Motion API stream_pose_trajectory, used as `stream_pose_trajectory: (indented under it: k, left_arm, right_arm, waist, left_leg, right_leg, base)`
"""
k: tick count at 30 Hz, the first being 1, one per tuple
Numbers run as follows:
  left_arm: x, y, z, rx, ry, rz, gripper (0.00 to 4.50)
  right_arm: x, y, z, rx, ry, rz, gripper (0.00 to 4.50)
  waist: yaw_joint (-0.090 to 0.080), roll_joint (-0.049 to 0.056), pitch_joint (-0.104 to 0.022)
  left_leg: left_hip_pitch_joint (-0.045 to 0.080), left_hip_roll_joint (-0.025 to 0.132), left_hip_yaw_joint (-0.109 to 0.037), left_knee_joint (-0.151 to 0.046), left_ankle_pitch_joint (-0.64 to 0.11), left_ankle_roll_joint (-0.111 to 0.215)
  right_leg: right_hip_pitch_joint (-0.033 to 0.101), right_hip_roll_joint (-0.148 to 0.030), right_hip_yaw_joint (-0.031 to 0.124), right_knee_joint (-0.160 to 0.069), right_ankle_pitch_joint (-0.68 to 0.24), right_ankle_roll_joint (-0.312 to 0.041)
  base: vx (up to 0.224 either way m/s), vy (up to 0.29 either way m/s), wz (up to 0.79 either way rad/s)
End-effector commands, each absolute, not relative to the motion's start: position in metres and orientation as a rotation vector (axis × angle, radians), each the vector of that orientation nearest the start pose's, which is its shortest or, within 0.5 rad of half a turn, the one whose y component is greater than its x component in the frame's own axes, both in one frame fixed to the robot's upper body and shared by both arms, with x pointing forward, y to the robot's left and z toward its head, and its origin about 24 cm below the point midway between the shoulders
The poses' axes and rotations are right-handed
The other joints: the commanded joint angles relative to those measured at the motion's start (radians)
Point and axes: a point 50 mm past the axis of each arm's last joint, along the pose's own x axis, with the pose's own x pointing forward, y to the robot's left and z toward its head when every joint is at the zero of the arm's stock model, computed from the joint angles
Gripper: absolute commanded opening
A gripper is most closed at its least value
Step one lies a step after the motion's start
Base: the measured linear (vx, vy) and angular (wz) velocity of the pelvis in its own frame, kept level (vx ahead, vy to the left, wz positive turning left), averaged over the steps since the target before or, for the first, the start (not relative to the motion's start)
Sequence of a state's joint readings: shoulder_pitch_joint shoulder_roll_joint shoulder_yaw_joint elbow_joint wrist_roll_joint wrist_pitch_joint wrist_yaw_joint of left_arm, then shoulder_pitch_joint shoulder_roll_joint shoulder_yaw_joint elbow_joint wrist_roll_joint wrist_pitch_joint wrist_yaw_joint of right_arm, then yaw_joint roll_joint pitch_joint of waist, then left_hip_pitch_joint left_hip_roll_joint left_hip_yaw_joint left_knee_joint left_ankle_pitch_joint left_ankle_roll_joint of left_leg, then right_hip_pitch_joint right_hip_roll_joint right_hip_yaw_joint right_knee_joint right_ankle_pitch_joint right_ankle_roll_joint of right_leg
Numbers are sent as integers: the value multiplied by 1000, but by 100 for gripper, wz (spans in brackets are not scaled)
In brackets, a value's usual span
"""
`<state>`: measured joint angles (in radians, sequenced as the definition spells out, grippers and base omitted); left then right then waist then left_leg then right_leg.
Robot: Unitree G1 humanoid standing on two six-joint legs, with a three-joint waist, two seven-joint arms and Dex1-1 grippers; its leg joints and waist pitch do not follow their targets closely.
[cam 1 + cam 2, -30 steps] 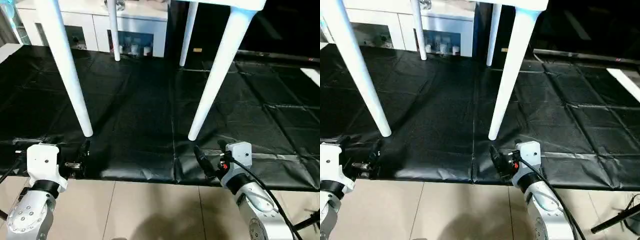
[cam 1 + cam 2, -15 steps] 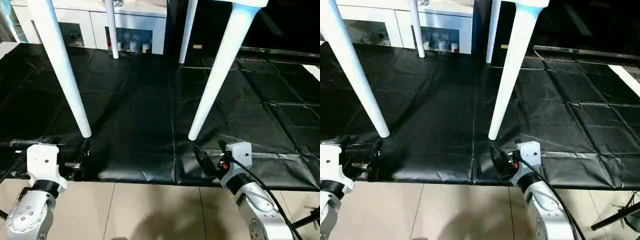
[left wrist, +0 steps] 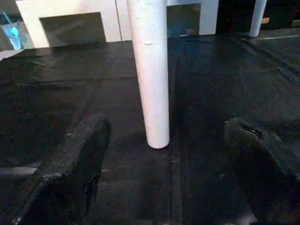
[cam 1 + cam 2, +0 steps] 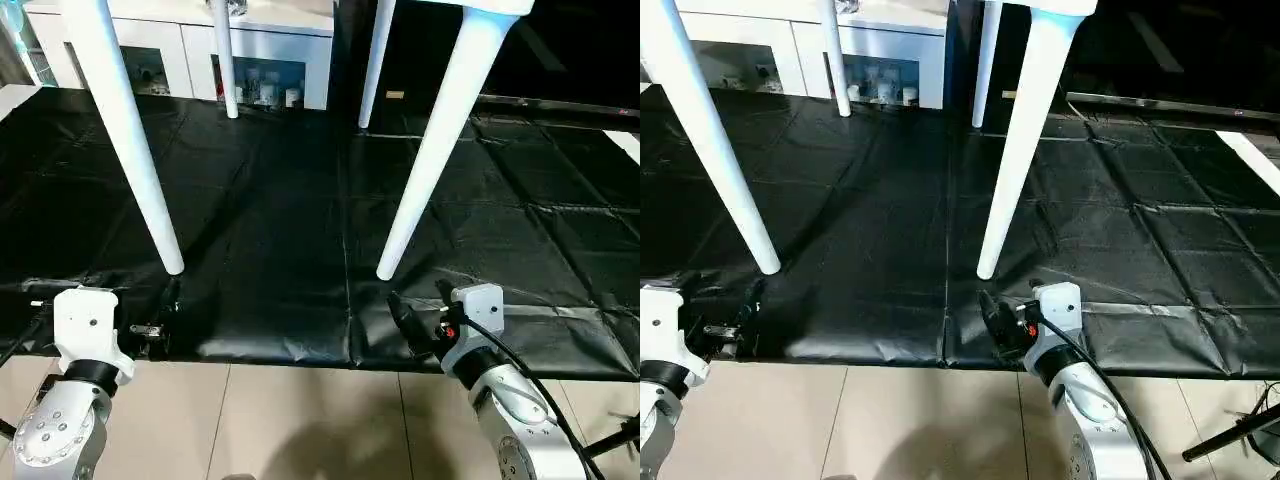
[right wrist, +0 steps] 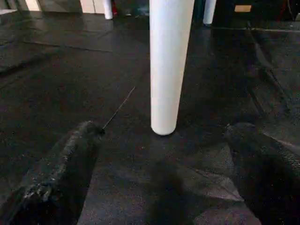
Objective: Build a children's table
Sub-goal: Flip table
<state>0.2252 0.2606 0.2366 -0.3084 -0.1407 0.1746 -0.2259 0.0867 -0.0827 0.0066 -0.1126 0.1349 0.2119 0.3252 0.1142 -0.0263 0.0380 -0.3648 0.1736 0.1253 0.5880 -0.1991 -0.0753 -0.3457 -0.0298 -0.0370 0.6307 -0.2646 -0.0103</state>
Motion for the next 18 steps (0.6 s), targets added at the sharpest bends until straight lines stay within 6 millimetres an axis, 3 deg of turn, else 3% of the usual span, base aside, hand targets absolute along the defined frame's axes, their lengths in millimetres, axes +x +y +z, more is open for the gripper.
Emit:
stream_pose_trajectory:
  k: [1,18]
  left_arm:
    - [205,238,68,157,61,-10,432]
    - [205,238,68,157,61,-10,432]
  right_arm:
    - [232,-153,28,84,178,311,450]
    - [232,-153,28,84,178,311,450]
  waist:
    - [1,14,-32]
    - [1,15,-33]
  left_leg:
    - [10,55,-12,-82,-188,-5]
    - [10,55,-12,-80,-179,-3]
  right_leg:
    - [21,-100,53,-76,56,-101]
    - [21,-99,52,-74,69,-104]
  base:
    - [0,0,0]
    - [0,0,0]
